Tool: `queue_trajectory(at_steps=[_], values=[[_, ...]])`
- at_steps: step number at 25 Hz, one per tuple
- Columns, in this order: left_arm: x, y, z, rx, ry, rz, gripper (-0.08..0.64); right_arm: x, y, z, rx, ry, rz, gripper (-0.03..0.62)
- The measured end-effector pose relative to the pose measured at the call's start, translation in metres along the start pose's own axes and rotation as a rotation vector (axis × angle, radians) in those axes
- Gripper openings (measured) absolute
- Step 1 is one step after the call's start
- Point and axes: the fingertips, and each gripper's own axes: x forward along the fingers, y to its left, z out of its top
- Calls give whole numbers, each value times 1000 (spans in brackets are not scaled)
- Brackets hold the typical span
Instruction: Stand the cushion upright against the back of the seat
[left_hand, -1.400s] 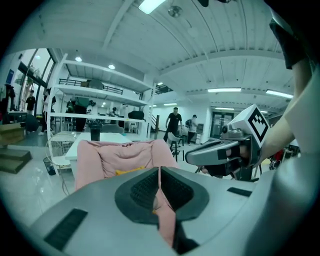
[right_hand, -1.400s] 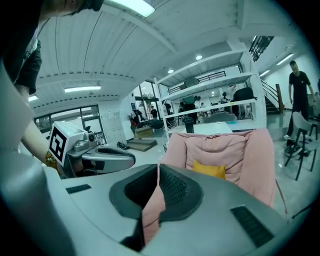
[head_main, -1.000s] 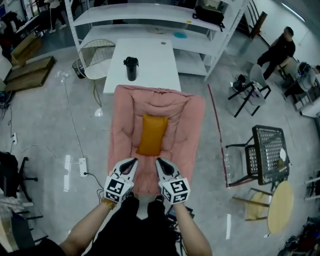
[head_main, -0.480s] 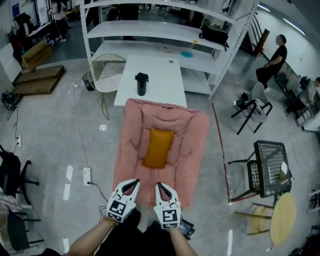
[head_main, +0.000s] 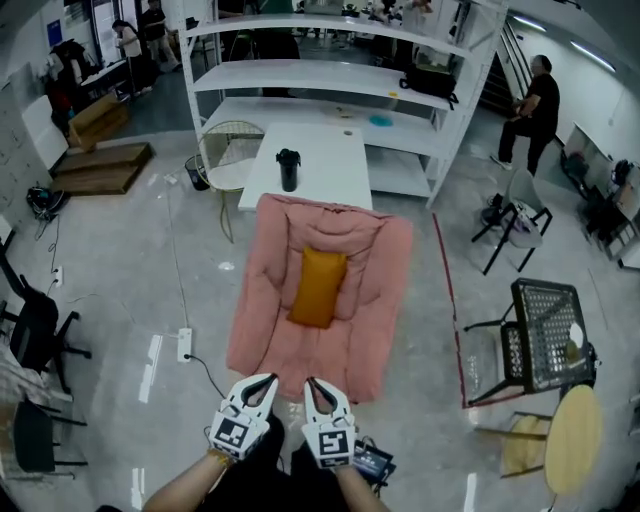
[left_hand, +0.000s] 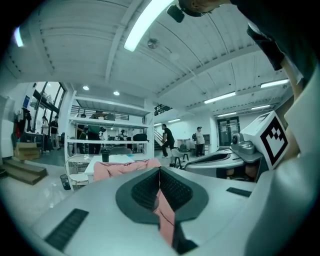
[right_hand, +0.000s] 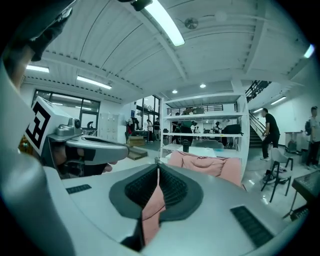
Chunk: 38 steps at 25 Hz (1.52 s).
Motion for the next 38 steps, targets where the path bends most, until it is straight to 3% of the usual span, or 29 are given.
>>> queue_trajectory(at_steps=[10, 18, 25, 38], values=[[-60, -39, 3, 23, 0, 41, 14, -70, 35, -8, 3, -11, -45, 23], [-111, -52, 0, 27, -40, -19, 14, -104, 93, -6, -26, 7, -108, 15], [-149, -54, 7, 29, -59, -26, 14, -115, 140, -11, -18, 23, -86, 14], [-185, -56, -19, 33, 12, 78, 14, -124, 158, -17, -42, 27, 15, 14]])
